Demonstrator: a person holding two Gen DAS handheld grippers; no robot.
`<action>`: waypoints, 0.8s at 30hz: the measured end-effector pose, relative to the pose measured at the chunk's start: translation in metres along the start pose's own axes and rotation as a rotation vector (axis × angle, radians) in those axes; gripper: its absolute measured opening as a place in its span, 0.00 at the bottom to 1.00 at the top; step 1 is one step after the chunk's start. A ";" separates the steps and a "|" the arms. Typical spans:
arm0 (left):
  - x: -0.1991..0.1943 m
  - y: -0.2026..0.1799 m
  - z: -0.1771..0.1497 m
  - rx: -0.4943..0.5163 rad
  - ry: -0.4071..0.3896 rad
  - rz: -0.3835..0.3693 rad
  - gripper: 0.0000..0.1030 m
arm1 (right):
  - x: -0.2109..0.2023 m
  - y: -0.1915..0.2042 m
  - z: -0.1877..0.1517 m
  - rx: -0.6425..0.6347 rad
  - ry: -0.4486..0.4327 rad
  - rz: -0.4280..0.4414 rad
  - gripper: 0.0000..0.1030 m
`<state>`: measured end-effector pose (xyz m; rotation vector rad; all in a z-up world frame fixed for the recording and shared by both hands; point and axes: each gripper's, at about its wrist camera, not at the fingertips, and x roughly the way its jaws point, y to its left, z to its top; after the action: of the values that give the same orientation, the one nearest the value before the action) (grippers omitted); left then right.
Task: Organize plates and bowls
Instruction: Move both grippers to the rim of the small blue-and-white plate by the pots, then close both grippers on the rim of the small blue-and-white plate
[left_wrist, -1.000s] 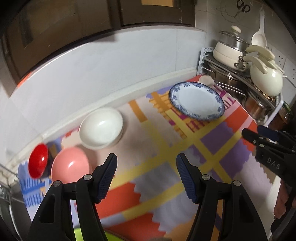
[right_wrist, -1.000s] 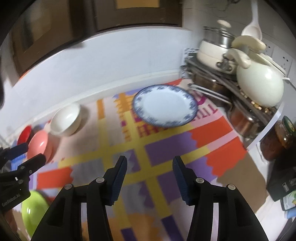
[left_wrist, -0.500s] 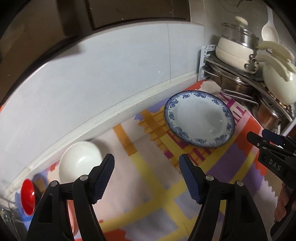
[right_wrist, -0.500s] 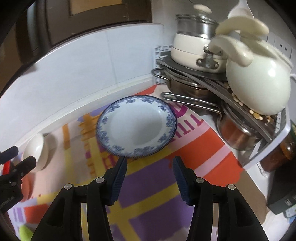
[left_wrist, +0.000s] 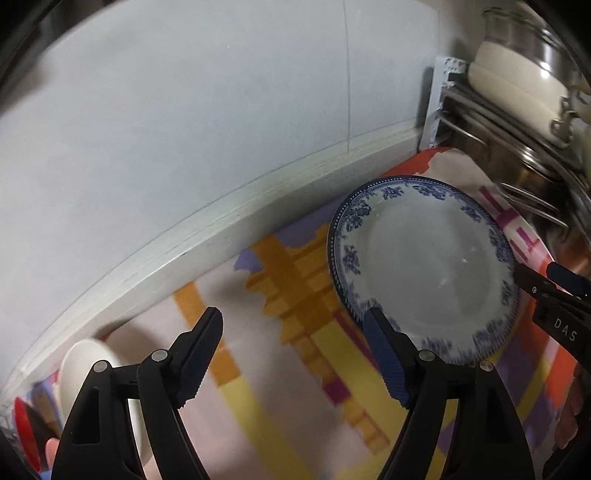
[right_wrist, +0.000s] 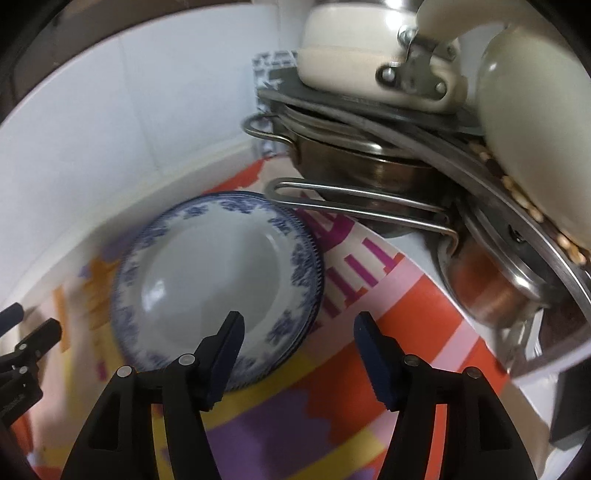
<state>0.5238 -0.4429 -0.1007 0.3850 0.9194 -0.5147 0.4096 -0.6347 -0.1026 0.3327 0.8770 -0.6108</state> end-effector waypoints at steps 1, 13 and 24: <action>0.006 0.000 0.003 -0.008 0.004 -0.006 0.76 | 0.006 -0.001 0.003 0.002 0.002 -0.005 0.61; 0.051 -0.003 0.028 -0.051 0.047 -0.059 0.76 | 0.048 -0.005 0.021 0.012 0.034 -0.022 0.61; 0.072 -0.014 0.037 -0.045 0.092 -0.122 0.71 | 0.071 -0.011 0.027 0.047 0.058 0.013 0.61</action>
<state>0.5761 -0.4914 -0.1415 0.3148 1.0462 -0.5902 0.4544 -0.6828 -0.1431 0.4000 0.9161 -0.6133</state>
